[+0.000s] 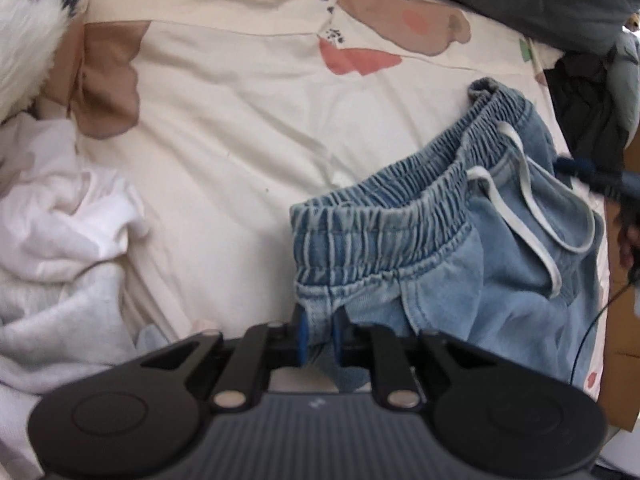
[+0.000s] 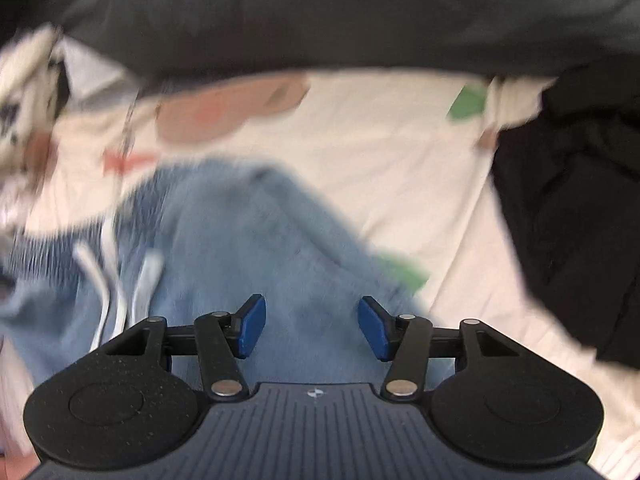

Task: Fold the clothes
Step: 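Grasp the elastic waistband edge with the left gripper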

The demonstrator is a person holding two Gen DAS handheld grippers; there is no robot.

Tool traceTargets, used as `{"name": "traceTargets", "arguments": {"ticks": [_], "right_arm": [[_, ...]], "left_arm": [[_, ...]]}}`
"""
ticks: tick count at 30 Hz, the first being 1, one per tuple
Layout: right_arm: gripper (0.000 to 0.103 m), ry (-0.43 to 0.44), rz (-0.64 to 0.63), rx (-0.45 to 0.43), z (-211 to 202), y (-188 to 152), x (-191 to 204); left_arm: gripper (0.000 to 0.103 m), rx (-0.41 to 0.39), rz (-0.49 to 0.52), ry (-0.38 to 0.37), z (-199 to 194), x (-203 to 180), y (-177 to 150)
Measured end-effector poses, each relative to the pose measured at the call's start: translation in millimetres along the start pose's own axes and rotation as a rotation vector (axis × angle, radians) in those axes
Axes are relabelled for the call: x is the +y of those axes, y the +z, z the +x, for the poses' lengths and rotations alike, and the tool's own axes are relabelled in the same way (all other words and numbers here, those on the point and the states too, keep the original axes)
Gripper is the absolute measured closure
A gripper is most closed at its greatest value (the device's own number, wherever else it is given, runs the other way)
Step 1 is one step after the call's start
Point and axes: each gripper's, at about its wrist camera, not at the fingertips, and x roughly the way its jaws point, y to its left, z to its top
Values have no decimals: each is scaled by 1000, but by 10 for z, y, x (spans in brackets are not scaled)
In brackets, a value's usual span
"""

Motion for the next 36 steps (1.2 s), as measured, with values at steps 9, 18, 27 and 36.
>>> {"name": "traceTargets", "arguments": {"ticks": [9, 18, 27, 36], "right_arm": [[48, 32, 78, -67, 298, 529, -108], [48, 70, 68, -40, 569, 587, 80], [49, 106, -3, -11, 503, 421, 96], [51, 24, -74, 68, 727, 488, 234]], "left_arm": [[90, 11, -12, -7, 4, -16, -63], [90, 33, -17, -14, 91, 4, -118], [90, 39, -19, -19, 110, 36, -135], [90, 49, -13, -18, 138, 51, -145]]}}
